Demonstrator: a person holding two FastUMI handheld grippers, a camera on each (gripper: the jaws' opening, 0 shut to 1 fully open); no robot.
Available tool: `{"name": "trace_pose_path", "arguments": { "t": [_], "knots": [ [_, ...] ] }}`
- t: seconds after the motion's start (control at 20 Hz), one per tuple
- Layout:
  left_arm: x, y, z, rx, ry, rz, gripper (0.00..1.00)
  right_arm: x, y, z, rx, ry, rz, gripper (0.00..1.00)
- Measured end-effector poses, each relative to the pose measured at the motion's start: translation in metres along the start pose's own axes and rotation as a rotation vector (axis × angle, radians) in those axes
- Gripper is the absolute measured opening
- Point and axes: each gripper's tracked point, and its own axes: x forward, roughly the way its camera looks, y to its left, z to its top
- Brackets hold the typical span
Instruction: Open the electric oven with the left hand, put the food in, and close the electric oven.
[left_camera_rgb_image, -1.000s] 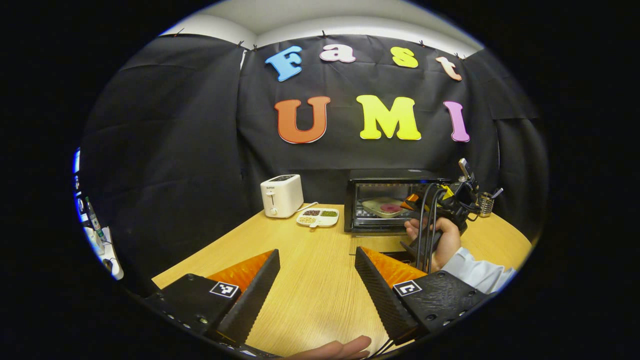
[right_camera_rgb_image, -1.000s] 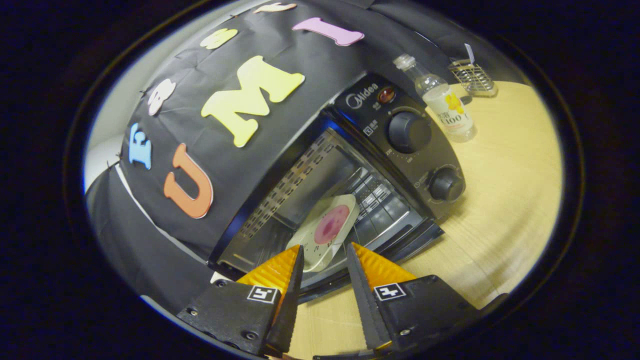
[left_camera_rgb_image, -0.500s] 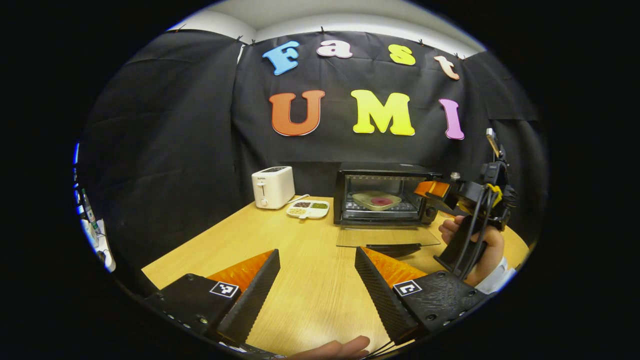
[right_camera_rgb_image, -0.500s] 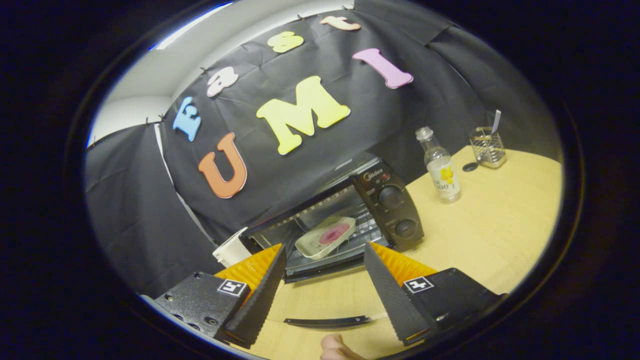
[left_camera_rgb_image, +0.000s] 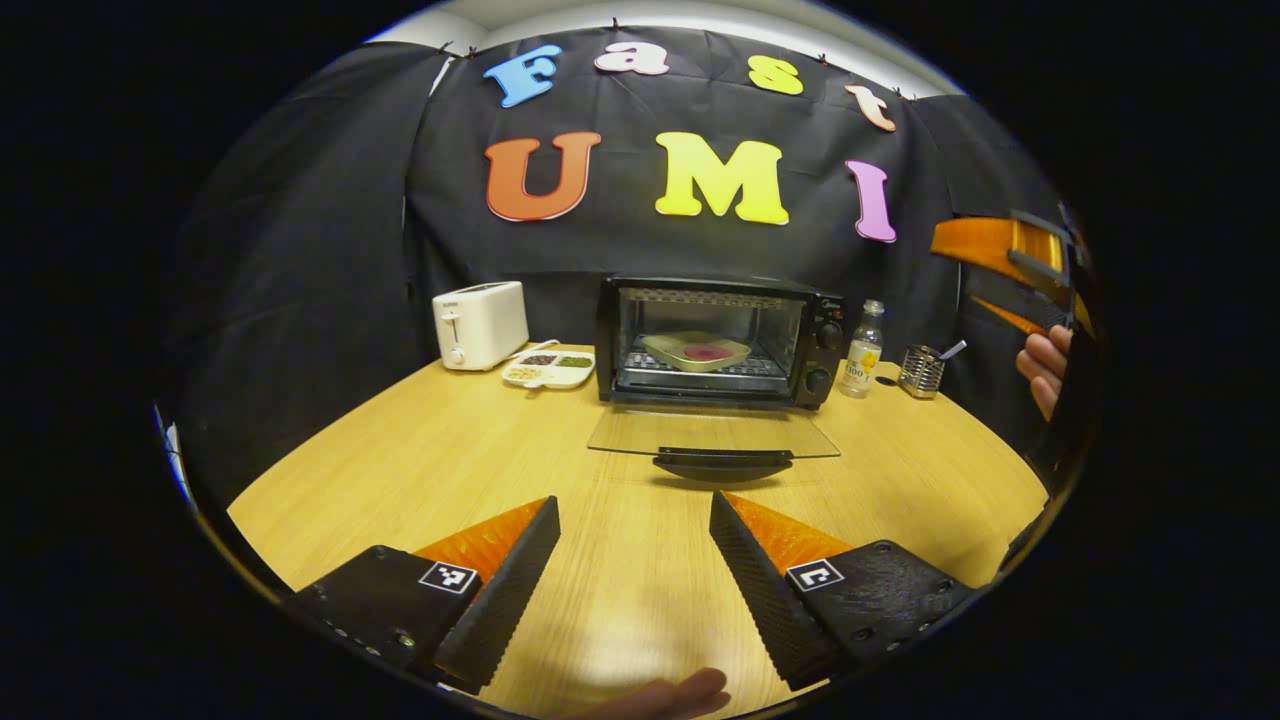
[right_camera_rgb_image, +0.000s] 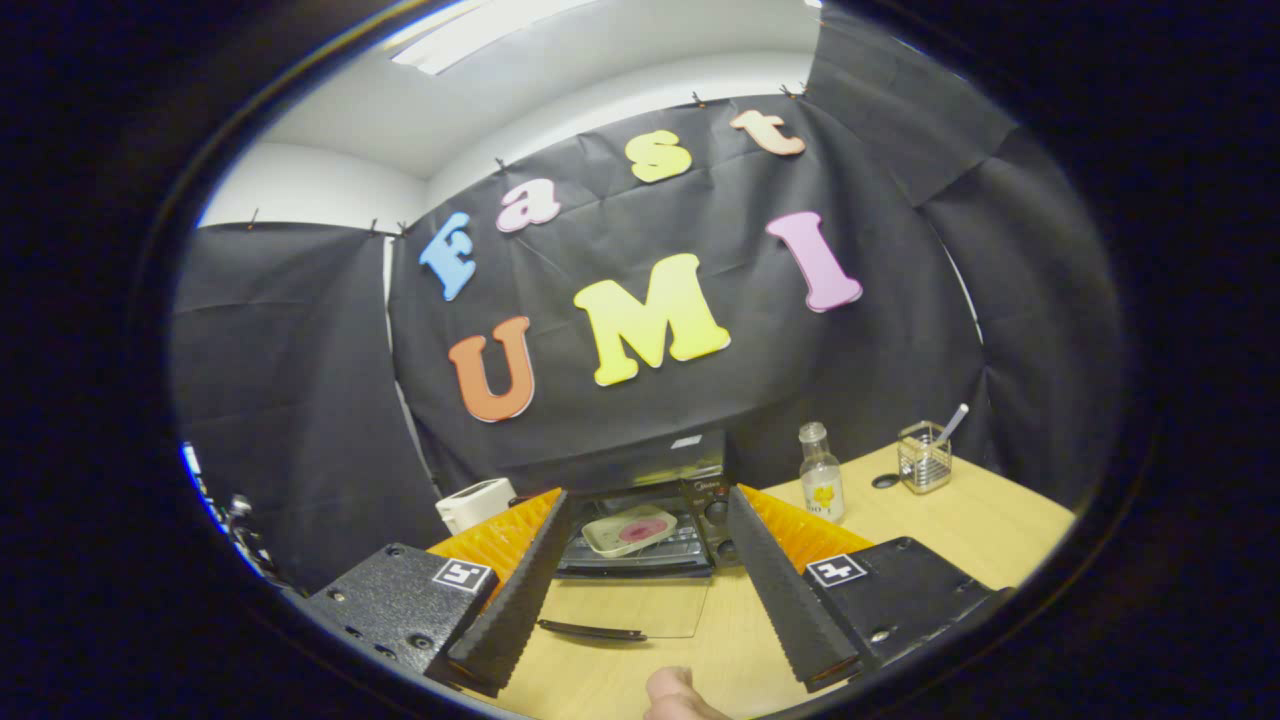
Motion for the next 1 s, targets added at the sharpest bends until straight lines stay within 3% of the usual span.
{"name": "trace_pose_path", "arguments": {
  "t": [0.25,0.35,0.45,1.0],
  "knots": [
    [0.036,-0.038,-0.011,0.071,0.047,-0.085,0.96,-0.040,-0.031,0.023,-0.116,-0.003,-0.023,0.94],
    [0.050,-0.050,-0.019,0.083,0.079,-0.112,0.96,-0.053,-0.028,0.021,-0.114,0.035,0.022,0.95],
    [0.066,-0.053,-0.024,0.094,0.118,-0.114,0.96,-0.064,-0.031,0.024,-0.094,0.052,0.057,0.96],
    [0.122,-0.056,-0.044,0.108,0.227,-0.098,0.96,-0.093,-0.075,0.048,-0.118,0.016,-0.008,0.96]
  ]
}}
